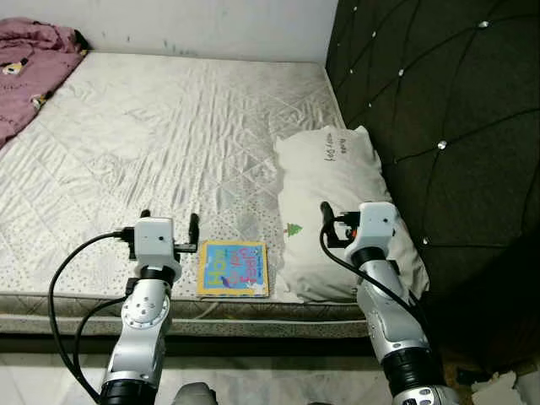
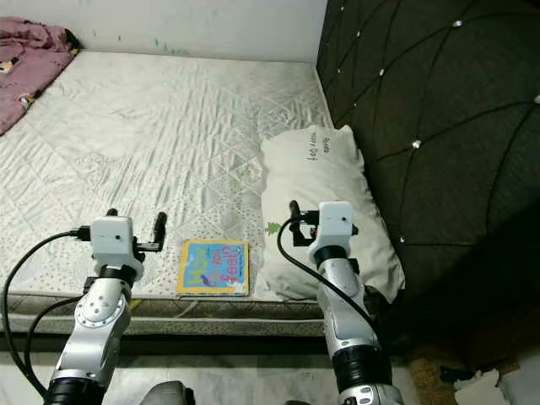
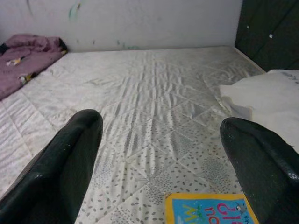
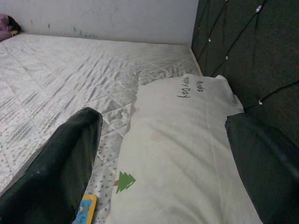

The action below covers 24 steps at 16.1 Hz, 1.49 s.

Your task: Clean up the room

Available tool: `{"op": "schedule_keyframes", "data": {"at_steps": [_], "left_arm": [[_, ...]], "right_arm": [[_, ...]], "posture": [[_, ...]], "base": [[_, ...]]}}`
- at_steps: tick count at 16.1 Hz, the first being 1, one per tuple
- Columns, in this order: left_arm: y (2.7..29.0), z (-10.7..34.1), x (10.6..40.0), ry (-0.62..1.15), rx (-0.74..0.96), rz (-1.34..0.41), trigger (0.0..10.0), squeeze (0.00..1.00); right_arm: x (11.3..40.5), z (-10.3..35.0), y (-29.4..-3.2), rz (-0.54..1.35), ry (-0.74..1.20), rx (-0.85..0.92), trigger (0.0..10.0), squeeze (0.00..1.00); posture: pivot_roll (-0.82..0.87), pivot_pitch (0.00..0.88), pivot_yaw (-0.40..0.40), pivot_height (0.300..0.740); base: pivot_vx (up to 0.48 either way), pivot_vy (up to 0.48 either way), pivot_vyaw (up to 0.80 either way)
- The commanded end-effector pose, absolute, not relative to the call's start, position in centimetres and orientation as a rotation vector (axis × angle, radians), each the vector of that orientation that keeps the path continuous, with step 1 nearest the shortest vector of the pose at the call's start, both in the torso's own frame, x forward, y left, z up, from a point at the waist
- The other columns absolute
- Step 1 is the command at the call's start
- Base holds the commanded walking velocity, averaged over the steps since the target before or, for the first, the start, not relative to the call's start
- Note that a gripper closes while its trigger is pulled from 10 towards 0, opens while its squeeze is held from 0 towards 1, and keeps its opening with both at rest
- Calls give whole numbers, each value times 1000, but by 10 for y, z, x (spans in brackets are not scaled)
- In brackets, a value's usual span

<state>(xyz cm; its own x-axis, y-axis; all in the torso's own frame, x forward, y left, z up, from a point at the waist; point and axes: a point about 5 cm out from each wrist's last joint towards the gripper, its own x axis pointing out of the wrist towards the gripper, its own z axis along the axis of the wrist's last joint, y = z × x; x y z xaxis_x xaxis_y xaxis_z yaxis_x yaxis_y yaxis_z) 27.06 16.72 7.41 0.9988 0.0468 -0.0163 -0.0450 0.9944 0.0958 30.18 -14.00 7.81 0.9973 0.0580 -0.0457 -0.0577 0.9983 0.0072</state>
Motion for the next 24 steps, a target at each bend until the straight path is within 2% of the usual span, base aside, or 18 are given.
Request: {"op": "schedule_keyframes", "data": {"at_steps": [1, 3, 17, 19, 24], "left_arm": [[166, 80, 273, 0, 83, 48, 10000, 0], [165, 84, 276, -10, 75, 38, 10000, 0], [161, 84, 280, -1, 40, 32, 10000, 0], [161, 90, 281, -44, 116, 62, 10000, 0], [165, 89, 280, -31, 93, 76, 10000, 0]], "right_arm": [[303, 77, -143, 58, 61, 3, 10000, 0], [304, 78, -143, 53, 59, 2, 10000, 0], [305, 78, -144, 47, 70, 4, 10000, 0], [306, 78, -143, 51, 72, -1, 10000, 0], [307, 78, -143, 53, 76, -2, 10000, 0]], "posture": [[52, 0, -56, 740], [45, 0, -51, 740], [41, 0, -48, 740], [40, 0, -48, 740], [38, 0, -50, 740]], "base": [[0, 0, 0], [0, 152, 0], [0, 478, 0], [0, 0, 0], [0, 0, 0]]}}
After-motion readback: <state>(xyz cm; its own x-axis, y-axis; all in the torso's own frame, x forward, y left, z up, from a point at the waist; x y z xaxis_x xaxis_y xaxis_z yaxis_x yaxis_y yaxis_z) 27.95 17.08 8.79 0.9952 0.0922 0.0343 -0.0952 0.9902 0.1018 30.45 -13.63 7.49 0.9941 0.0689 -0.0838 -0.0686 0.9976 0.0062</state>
